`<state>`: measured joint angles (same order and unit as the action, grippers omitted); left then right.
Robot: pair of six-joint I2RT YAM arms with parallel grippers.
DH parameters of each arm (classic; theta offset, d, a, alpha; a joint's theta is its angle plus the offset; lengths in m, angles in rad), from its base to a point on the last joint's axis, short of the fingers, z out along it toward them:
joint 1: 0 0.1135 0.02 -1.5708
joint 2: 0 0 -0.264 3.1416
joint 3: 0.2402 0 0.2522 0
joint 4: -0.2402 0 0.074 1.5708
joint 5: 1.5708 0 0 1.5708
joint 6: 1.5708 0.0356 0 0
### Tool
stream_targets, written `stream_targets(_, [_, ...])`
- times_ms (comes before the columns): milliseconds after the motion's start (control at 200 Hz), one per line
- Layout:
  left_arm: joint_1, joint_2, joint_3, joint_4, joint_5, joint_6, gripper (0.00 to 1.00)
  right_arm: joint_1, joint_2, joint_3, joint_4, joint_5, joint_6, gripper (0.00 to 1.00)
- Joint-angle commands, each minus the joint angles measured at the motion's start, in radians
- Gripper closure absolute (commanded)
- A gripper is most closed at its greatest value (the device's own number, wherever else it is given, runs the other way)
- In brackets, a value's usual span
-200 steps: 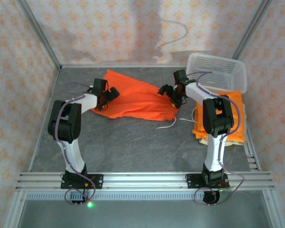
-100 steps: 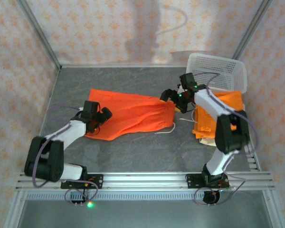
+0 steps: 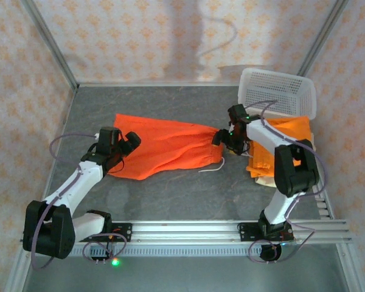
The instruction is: Fold and stack the shorts
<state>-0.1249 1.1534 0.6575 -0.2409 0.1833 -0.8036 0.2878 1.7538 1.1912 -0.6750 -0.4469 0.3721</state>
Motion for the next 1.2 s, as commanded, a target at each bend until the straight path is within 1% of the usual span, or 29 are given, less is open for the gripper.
stream_targets(0, [-0.011,-0.010,-0.016,-0.026,-0.001,0.010,0.00,0.022,0.038,0.033,-0.016,0.038,-0.014,0.25])
stream_targets(260, [-0.010,-0.021,-0.019,-0.036,-0.019,0.022,0.00,0.060,0.120,0.056,0.045,0.010,0.017,0.37])
stream_targets(385, [-0.011,-0.018,-0.024,-0.038,-0.019,0.023,0.00,0.063,0.165,0.069,0.052,0.007,0.016,0.50])
stream_targets(525, [-0.011,-0.020,-0.028,-0.040,-0.025,0.027,0.00,0.063,0.198,0.074,0.044,0.034,0.002,0.68])
stream_targets(600, [-0.010,-0.026,-0.025,-0.044,-0.029,0.028,0.00,0.063,0.197,0.079,0.025,0.073,-0.013,0.76])
stream_targets(671, [-0.010,-0.035,-0.018,-0.052,-0.034,0.029,0.00,0.063,0.182,0.084,0.008,0.113,-0.026,0.82])
stream_targets(831, [-0.010,-0.070,-0.004,-0.073,-0.060,0.042,0.00,0.063,0.097,0.110,-0.063,0.245,-0.074,1.00])
stream_targets(1031, [-0.010,-0.102,-0.005,-0.089,-0.088,0.051,0.00,0.063,-0.013,0.210,-0.243,0.444,-0.182,1.00])
stream_targets(1196, [-0.011,-0.109,-0.011,-0.087,-0.090,0.049,0.00,0.063,-0.051,0.343,-0.423,0.656,-0.282,1.00])
